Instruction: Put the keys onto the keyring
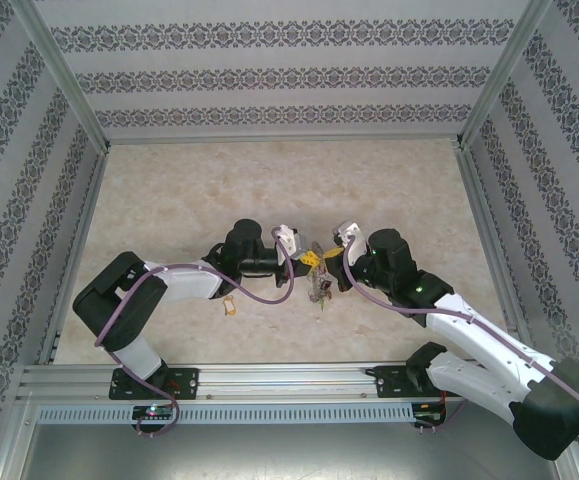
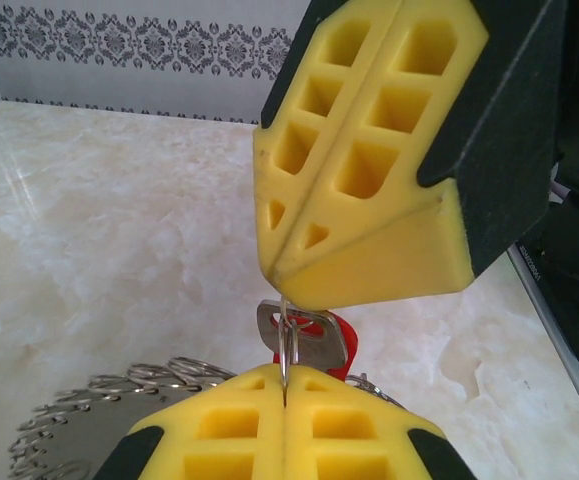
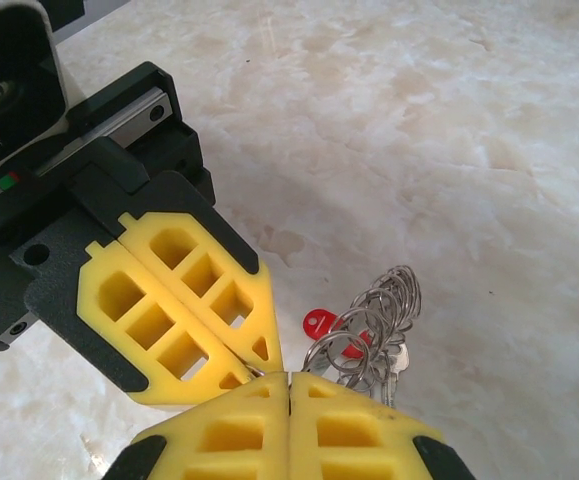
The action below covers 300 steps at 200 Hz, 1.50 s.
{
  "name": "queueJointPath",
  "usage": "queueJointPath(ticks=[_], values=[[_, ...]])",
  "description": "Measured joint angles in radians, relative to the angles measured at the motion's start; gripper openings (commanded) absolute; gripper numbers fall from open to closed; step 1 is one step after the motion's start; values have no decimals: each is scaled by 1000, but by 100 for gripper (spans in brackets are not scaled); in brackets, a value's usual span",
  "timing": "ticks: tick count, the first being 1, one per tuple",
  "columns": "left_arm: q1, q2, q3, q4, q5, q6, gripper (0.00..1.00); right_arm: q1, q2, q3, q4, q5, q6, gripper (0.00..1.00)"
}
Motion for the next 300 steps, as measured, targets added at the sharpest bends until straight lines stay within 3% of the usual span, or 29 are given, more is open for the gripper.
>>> queueJointPath(ticks=[32,53,196,231,255,300], values=[[0,0,-2,6,0,-3,15,0,-7,0,5,-21,2,0],[-3,0,-2,0,-1,1,19,0,-10,0,5,-40,1,0],[-13,-10,39,-129,3,54,24,3,11,14,3,-80,-10,0],[-13,-13,40,-138,4,56,19,7,15,14,3,-80,-10,0],[-13,-13,45,-148,10,64,0,10,16,14,3,-79,-11,0],[-18,-14,48,-152,6,69,0,9,7,15,-7,-48,-7,0]])
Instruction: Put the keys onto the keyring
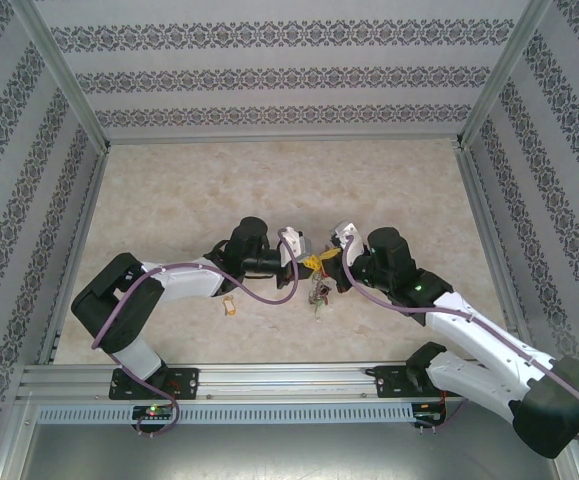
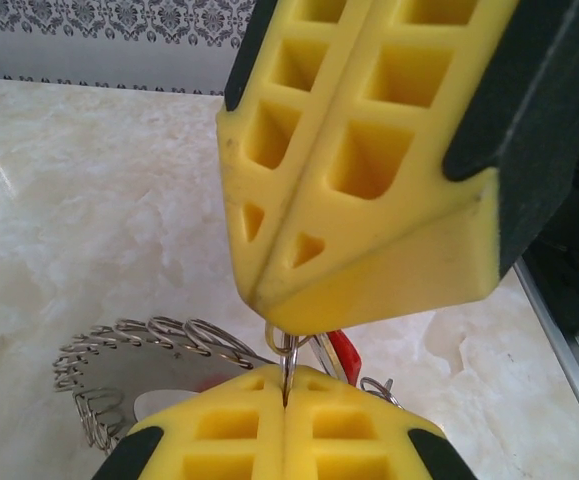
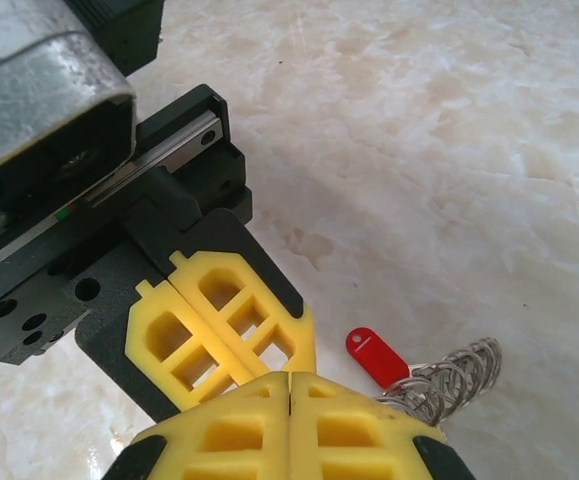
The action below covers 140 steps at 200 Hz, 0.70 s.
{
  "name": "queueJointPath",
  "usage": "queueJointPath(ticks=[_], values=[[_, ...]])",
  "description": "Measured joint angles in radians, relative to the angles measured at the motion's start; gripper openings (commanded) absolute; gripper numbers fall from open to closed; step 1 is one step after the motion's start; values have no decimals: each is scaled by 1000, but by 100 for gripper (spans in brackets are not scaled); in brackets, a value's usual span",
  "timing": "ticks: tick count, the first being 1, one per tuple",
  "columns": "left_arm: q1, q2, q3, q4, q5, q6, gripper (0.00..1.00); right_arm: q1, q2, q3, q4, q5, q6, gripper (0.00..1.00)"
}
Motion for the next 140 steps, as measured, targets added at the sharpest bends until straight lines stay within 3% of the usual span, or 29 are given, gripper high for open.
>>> queueJointPath(ticks=[103,127,140], values=[[-1,8,-36,167,-34,-148,0,-53,-49,-22,4,23,61,0],[-1,8,-36,158,-34,-140,13,-55,-40,-21,9,2,61,0],[-1,8,-36,142,-34,-123,14,-55,-31,-21,9,-10,60,0]])
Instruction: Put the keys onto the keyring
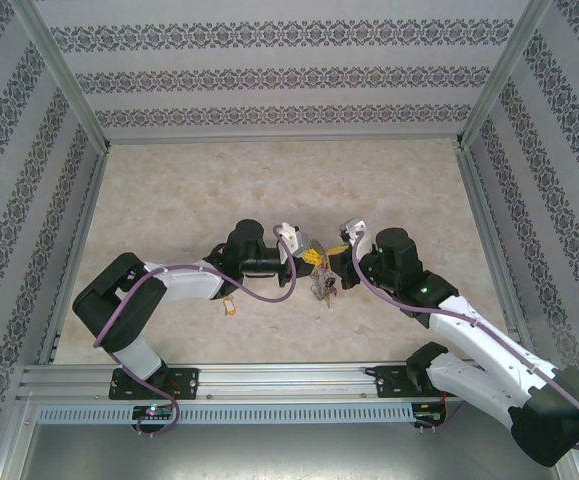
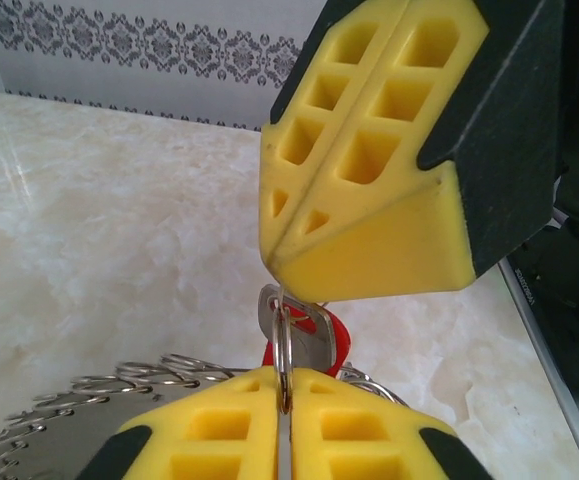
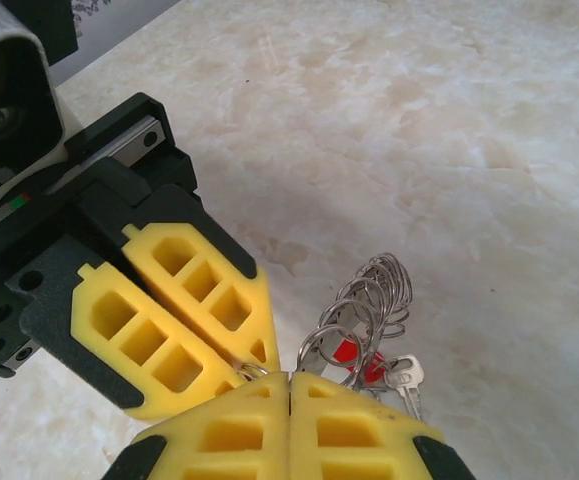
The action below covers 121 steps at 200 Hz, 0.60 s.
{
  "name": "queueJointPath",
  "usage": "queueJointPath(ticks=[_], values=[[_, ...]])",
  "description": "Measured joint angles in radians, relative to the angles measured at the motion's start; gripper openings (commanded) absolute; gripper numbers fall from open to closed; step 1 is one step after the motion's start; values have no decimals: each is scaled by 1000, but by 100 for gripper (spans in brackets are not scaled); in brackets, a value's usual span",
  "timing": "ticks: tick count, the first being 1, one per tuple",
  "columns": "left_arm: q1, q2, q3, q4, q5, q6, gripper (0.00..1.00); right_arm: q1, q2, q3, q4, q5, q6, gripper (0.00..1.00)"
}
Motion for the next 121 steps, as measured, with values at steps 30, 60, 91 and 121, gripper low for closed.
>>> queueJointPath(ticks=[30,60,91,121], values=[[0,0,14,-42,0,31,18,0,18,13,-3,-28,-11,0],[0,-1,33,-65,0,49,19,0,22,27,-7,-49,-20,0],[0,-2,43,-88,0,61,19,-2,31,39,-13,-69,-31,0],[0,-2,45,-101,0,71,17,-6,39,45,-23,-84,-41,0]])
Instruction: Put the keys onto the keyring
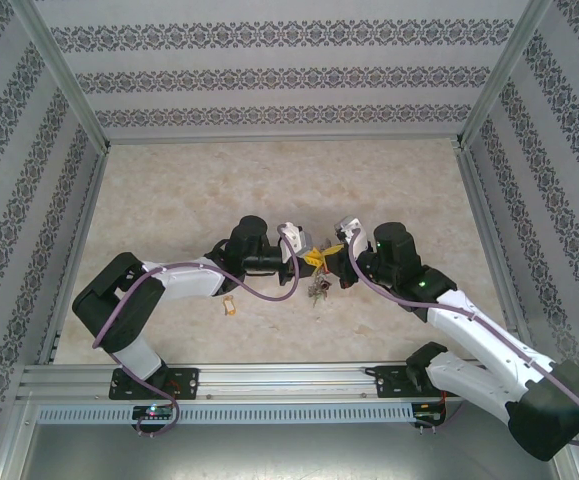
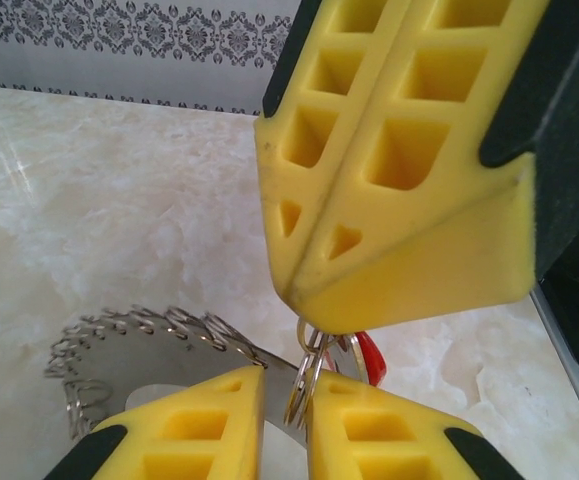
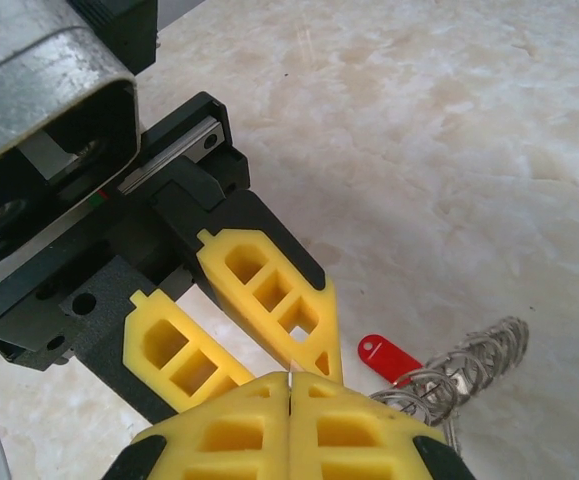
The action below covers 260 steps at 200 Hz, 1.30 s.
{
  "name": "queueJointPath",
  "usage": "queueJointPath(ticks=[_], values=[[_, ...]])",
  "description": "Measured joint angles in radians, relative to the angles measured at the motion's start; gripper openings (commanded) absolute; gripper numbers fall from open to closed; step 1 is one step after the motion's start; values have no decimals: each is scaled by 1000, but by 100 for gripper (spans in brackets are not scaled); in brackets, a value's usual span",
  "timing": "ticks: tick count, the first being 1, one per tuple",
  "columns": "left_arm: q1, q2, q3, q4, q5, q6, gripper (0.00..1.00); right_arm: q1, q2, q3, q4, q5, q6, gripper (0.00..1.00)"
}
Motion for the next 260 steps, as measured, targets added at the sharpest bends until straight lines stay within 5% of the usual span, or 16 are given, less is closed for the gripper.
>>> queueJointPath(ticks=[37,195,221,260], values=[[-1,-8,5,-33,5,19,0,0,3,0,-1,-5,-1,0],[-5,-7,2,38,3,-61,0,-26,-42,-7,-10,31,34,0],[-5,-7,2,20,3,-41,11,-26,-34,-7,-12,17,33,0],[-5,-8,4,-8,0,-14,14,-26,-25,-6,-13,-10,32,0]])
